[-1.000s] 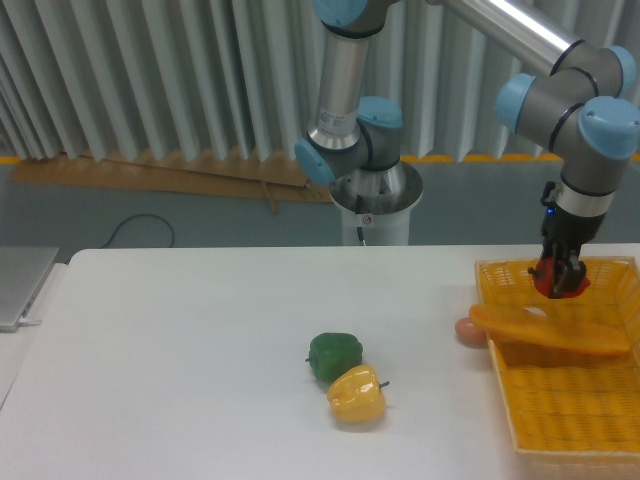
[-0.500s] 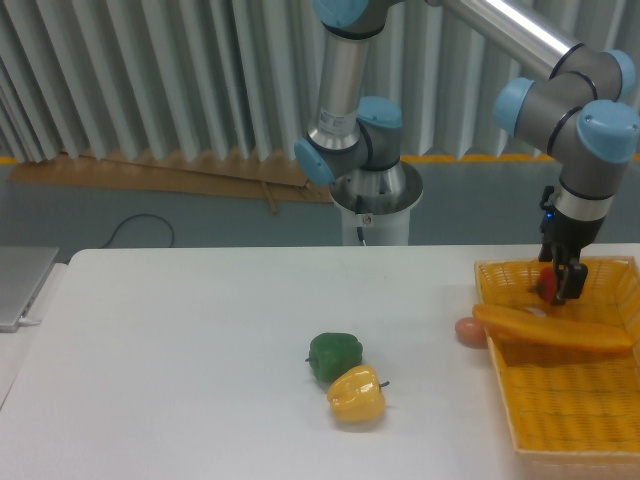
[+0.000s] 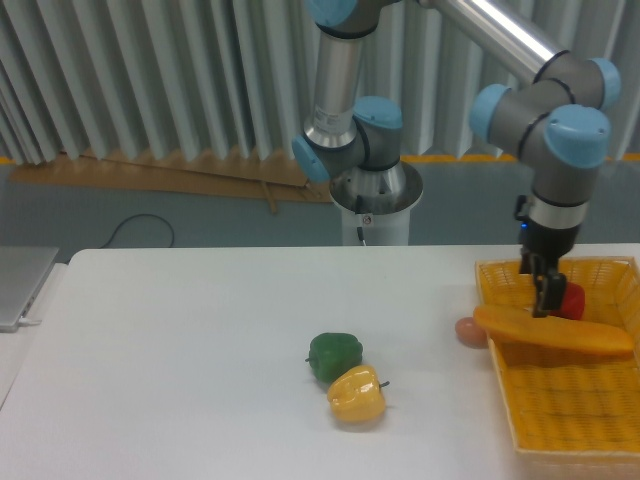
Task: Place the red peppers in a basket
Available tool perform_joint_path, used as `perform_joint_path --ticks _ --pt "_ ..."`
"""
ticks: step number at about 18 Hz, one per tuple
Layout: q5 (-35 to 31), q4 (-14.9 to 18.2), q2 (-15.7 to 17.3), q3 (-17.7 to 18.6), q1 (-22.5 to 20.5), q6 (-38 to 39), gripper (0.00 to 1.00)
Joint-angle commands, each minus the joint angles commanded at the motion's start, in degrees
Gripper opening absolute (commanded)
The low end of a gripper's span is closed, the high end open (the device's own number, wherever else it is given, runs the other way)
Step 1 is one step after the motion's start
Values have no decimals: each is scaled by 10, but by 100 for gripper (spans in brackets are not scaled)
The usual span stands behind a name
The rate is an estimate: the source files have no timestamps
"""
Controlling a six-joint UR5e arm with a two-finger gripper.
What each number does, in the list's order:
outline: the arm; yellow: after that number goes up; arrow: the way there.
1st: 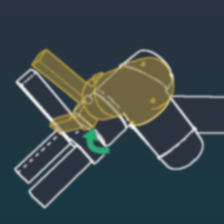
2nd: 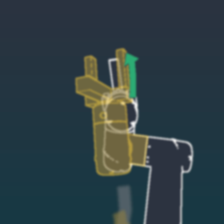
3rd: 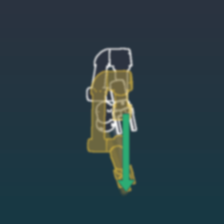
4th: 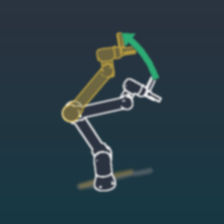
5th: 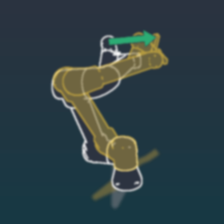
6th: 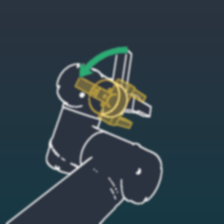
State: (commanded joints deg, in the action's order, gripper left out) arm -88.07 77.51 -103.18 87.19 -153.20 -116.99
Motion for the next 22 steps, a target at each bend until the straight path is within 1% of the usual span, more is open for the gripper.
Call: perform_joint_path --ticks 2,4,9,11,15,17,20,22 --pt "27 13 10 2 4 26 100" --pt "41 18 19 4 9 49 100" --pt "37 37 44 2 55 130 100" --pt "38 61 61 4 60 135 100" --pt "38 79 90 7 76 150 100" --pt "38 92 98 7 93 173 100" --pt "38 95 101 6 119 201 100" --pt "37 105 113 7 138 227 100"
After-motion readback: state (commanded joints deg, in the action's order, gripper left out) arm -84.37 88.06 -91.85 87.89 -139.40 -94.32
